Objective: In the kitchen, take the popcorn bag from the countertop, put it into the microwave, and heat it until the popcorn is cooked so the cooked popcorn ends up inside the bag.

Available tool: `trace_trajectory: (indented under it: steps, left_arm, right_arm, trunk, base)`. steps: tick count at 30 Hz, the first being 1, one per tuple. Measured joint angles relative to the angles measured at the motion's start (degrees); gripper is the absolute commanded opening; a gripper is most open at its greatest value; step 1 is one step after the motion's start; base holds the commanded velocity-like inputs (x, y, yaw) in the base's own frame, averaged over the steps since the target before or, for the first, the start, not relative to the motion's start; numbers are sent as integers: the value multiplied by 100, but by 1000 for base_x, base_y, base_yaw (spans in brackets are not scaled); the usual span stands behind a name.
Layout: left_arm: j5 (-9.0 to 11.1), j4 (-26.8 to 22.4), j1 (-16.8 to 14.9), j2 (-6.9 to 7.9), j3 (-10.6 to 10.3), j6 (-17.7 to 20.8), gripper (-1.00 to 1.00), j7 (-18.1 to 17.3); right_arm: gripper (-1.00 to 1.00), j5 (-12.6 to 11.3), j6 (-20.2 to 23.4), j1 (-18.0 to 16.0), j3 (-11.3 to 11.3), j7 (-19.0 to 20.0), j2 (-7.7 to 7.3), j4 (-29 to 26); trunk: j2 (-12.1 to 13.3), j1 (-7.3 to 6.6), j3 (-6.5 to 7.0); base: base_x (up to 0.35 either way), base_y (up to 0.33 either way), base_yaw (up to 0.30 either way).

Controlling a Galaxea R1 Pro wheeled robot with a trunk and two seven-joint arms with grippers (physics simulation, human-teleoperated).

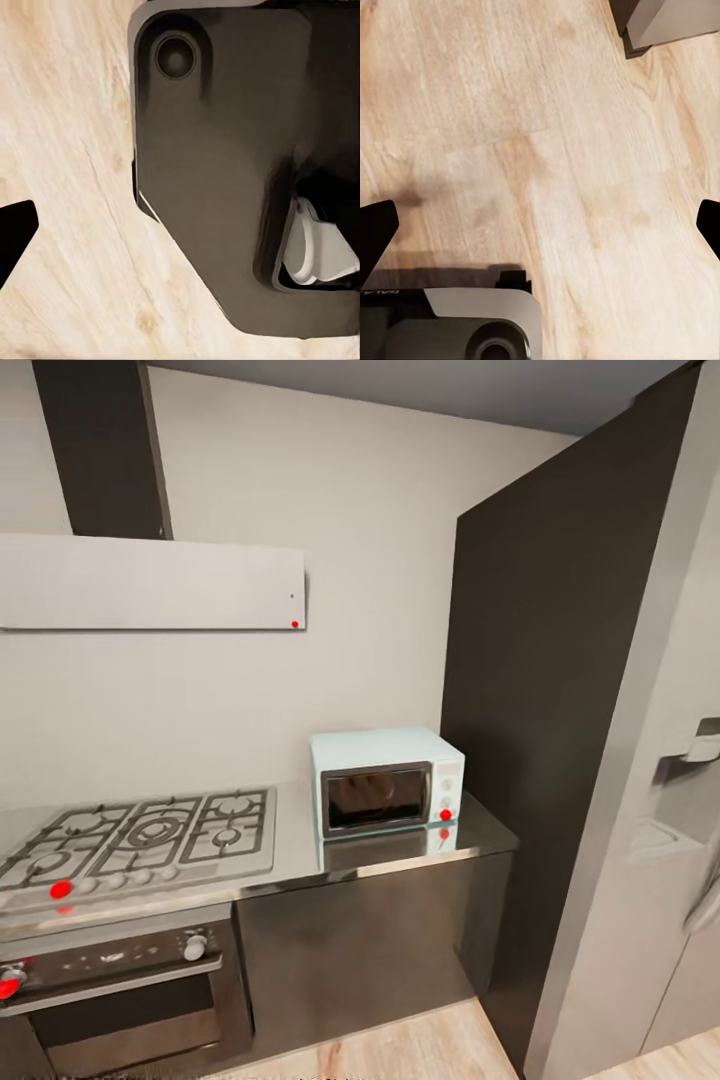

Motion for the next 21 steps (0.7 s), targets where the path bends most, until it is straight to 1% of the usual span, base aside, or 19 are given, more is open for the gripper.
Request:
trace_trajectory:
  steps: [3, 7, 17, 21]
  left_arm:
    - [5, 0, 4, 11, 224, -2, 100, -4]
    - [8, 0, 0, 9, 321, -2, 100, -5]
    - [8, 0, 2, 8, 340, -2, 100, -6]
    - [8, 0, 2, 7, 343, -2, 100, -5]
  right_arm:
    - [100, 0, 3, 0, 0, 5, 0, 1]
    - [100, 0, 3, 0, 0, 9, 0, -1]
    - [100, 0, -9, 0, 0, 10, 0, 0]
    - [100, 6, -20, 0, -7, 15, 0, -1]
  trunk:
    - [0, 0, -20]
    - [0, 0, -50]
    - [0, 0, -124]
    - [-1, -2, -148]
  base:
    - [0, 0, 157]
    - [0, 0, 146]
    - [0, 0, 150]
    - [138, -122, 192]
